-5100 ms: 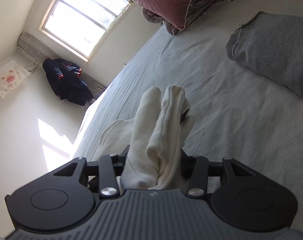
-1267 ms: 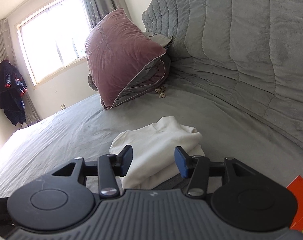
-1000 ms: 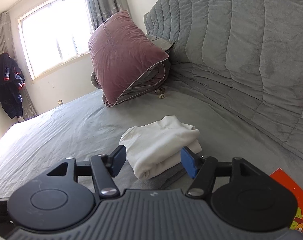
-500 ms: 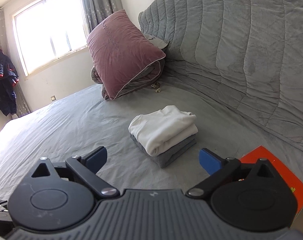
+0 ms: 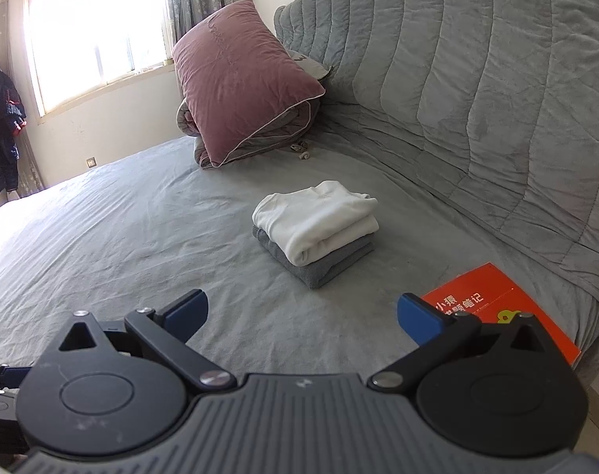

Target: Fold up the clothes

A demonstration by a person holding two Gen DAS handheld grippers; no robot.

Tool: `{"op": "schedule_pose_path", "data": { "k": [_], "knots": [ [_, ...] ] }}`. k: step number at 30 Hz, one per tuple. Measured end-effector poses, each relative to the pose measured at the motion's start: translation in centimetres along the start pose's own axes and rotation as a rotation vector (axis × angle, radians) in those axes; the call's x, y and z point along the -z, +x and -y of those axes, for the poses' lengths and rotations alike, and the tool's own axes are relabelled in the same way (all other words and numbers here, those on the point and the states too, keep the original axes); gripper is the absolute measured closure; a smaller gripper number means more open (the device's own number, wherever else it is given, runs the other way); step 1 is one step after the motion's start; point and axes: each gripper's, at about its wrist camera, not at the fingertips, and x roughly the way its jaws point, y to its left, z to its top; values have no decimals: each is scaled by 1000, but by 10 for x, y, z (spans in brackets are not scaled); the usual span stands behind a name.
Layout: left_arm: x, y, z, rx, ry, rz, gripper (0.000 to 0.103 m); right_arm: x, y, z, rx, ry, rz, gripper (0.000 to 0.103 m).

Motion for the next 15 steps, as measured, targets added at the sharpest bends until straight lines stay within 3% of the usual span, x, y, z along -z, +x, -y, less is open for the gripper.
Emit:
{"op": "schedule_pose_path", "data": {
  "k": [15],
  "knots": [
    [-2,4,2,8,13,-15,1,2,-5,-7,-3,-40,-24,0]
  ]
}}
